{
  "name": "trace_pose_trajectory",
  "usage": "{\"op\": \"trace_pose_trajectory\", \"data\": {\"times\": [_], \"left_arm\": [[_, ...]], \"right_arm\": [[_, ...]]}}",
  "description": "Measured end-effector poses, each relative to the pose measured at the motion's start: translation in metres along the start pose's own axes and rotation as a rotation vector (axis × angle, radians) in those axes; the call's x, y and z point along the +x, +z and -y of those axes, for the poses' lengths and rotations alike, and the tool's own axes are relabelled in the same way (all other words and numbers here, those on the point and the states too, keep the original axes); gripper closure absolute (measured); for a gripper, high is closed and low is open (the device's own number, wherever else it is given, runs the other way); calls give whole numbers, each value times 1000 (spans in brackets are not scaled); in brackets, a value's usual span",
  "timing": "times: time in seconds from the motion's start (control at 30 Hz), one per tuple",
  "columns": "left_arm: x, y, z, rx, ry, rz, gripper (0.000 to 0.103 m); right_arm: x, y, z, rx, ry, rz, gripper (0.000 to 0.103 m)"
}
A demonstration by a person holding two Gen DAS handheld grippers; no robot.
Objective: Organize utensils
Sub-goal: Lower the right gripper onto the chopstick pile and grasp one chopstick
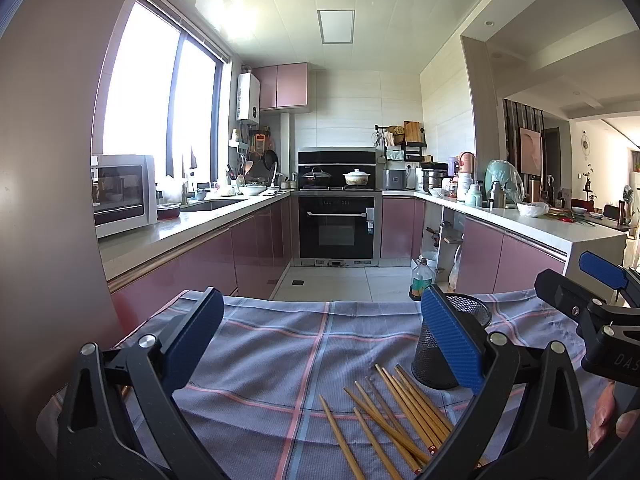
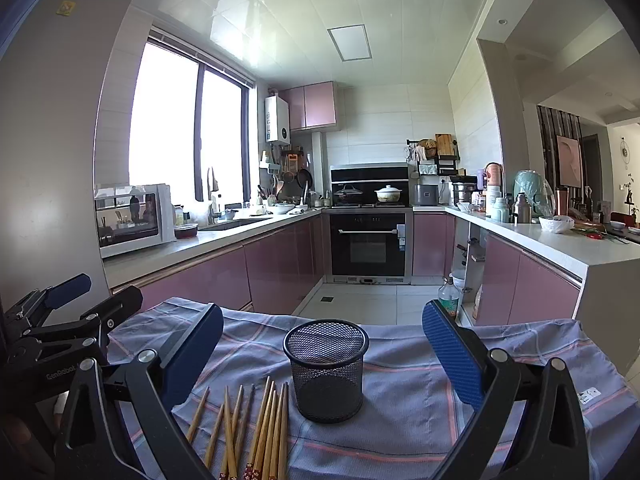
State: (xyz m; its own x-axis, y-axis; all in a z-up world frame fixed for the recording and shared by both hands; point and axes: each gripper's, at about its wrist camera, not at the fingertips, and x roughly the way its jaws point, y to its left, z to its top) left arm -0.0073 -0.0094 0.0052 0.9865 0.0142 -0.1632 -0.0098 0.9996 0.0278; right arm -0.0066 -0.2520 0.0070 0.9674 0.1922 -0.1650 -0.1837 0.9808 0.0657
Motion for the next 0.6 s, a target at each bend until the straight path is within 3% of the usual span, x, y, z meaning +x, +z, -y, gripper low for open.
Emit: {"op": "trace_pose_trajectory", "data": {"times": [0.3, 0.4, 0.6], "left_arm": [[10, -15, 1, 9, -6, -41, 6], [20, -23, -3, 15, -20, -111, 6], [44, -53, -12, 60, -41, -288, 6]], "right_arm": [[4, -6, 4, 4, 21, -39, 7], [11, -12, 4, -3, 50, -96, 7], [36, -35, 2, -23, 134, -291, 9]]}}
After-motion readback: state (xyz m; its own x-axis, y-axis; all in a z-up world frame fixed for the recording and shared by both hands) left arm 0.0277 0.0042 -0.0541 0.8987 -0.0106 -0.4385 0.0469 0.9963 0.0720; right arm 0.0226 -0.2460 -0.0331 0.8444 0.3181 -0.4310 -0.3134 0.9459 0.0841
